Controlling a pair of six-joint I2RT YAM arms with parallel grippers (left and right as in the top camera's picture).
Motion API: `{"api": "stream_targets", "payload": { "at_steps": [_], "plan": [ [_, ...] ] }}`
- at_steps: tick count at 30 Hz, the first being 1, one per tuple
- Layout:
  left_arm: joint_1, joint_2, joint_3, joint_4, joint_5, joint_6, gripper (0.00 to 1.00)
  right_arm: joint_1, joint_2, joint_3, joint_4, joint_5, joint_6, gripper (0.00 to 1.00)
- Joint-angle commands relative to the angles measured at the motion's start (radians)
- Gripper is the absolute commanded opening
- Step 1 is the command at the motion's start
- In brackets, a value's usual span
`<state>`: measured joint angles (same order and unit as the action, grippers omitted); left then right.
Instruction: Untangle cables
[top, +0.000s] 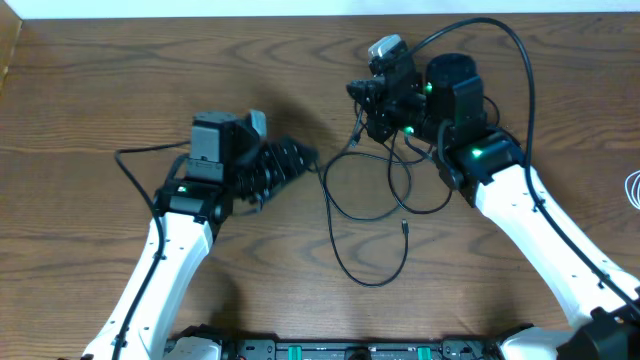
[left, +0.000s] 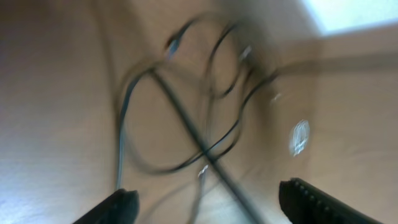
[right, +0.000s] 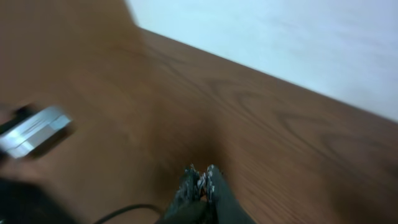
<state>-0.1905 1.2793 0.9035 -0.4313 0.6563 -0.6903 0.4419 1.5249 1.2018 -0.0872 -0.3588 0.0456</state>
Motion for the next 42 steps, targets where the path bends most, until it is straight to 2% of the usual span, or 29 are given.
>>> {"api": "stream_targets", "payload": {
  "at_steps": [1, 3, 6, 9, 12, 13, 15, 16, 19, 20, 22, 25, 28, 29, 33, 42],
  "plan": [
    [-0.006, -0.005, -0.003, -0.138, -0.143, 0.129, 0.75, -0.004, 0.055, 0.012, -0.026, 0.212, 0.019, 0.25],
    [-0.006, -0.005, -0.005, -0.182, -0.168, 0.129, 0.75, -0.006, 0.087, 0.012, -0.031, 0.207, 0.021, 0.52],
    [-0.014, -0.005, -0.005, -0.204, -0.168, 0.129, 0.76, -0.006, 0.145, 0.012, -0.035, 0.238, 0.056, 0.99],
    [-0.029, -0.005, -0.005, -0.212, -0.167, 0.129, 0.76, -0.034, 0.147, 0.014, -0.079, 0.362, 0.191, 0.99],
    [-0.062, -0.006, -0.005, -0.228, -0.17, 0.12, 0.76, -0.112, 0.122, 0.052, -0.238, 0.422, 0.336, 0.99],
    [-0.07, -0.005, -0.005, -0.233, -0.179, 0.104, 0.75, -0.133, 0.118, 0.062, -0.285, 0.405, 0.343, 0.99],
    [-0.08, -0.005, -0.005, -0.249, -0.238, 0.01, 0.75, -0.187, 0.1, 0.077, -0.393, 0.28, 0.281, 0.99],
    [-0.08, -0.005, -0.005, -0.257, -0.283, -0.054, 0.75, -0.204, 0.09, 0.077, -0.43, 0.191, 0.202, 0.96],
    [-0.08, -0.005, -0.005, -0.263, -0.424, -0.26, 0.76, -0.222, 0.068, 0.077, -0.597, -0.15, -0.06, 0.99],
    [-0.08, -0.005, -0.005, -0.264, -0.446, -0.304, 0.76, -0.216, 0.066, 0.077, -0.642, -0.184, -0.093, 0.99],
    [-0.08, -0.005, -0.005, -0.263, -0.471, -0.373, 0.75, -0.188, 0.067, 0.074, -0.737, -0.143, -0.087, 0.99],
    [-0.08, -0.005, -0.005, -0.26, -0.488, -0.409, 0.75, -0.145, 0.067, 0.042, -0.81, 0.066, 0.139, 0.99],
    [-0.08, -0.005, -0.005, -0.261, -0.489, -0.407, 0.76, -0.121, 0.07, -0.019, -0.768, 0.155, 0.231, 0.98],
    [-0.08, -0.005, -0.005, -0.261, -0.489, -0.408, 0.75, -0.12, 0.07, -0.076, -0.687, 0.172, 0.232, 0.82],
    [-0.08, -0.005, -0.005, -0.261, -0.489, -0.407, 0.75, -0.119, 0.071, -0.198, -0.539, 0.235, 0.232, 0.63],
    [-0.08, -0.005, -0.005, -0.261, -0.489, -0.408, 0.76, -0.109, 0.103, -0.341, -0.294, 0.314, 0.27, 0.54]
  ]
}}
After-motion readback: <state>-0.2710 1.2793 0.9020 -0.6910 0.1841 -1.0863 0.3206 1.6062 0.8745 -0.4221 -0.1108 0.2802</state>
